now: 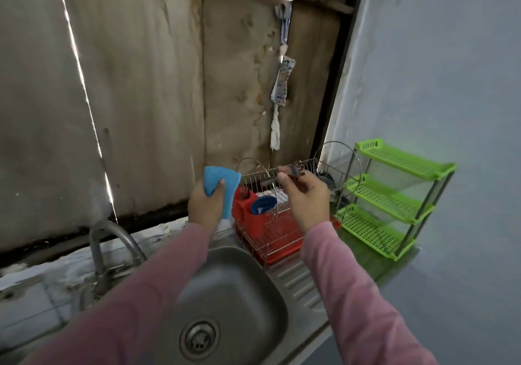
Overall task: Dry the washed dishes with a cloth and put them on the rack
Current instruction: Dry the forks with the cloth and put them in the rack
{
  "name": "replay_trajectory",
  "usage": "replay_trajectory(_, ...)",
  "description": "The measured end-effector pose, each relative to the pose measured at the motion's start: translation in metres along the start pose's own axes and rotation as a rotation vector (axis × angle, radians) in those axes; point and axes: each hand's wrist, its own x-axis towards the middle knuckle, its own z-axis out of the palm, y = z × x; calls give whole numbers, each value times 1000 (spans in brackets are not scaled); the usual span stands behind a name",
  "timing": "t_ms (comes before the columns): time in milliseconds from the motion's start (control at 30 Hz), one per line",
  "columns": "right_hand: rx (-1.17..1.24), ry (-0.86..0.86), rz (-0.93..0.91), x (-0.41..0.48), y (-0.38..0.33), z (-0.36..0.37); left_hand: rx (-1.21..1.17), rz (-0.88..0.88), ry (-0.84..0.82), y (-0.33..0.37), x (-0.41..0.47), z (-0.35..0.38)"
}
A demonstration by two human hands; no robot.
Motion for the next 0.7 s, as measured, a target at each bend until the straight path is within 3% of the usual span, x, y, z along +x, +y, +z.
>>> replay_trajectory(133,-112,-98,-41,49,16,23,40,-6,29,0,38,16)
replay_trajectory(500,-503,-489,68,112,62,76,105,-93,185,-24,48,38)
replay_trajectory(700,-550,-652,175,118,66,75,121,-149,253,-30,39,41)
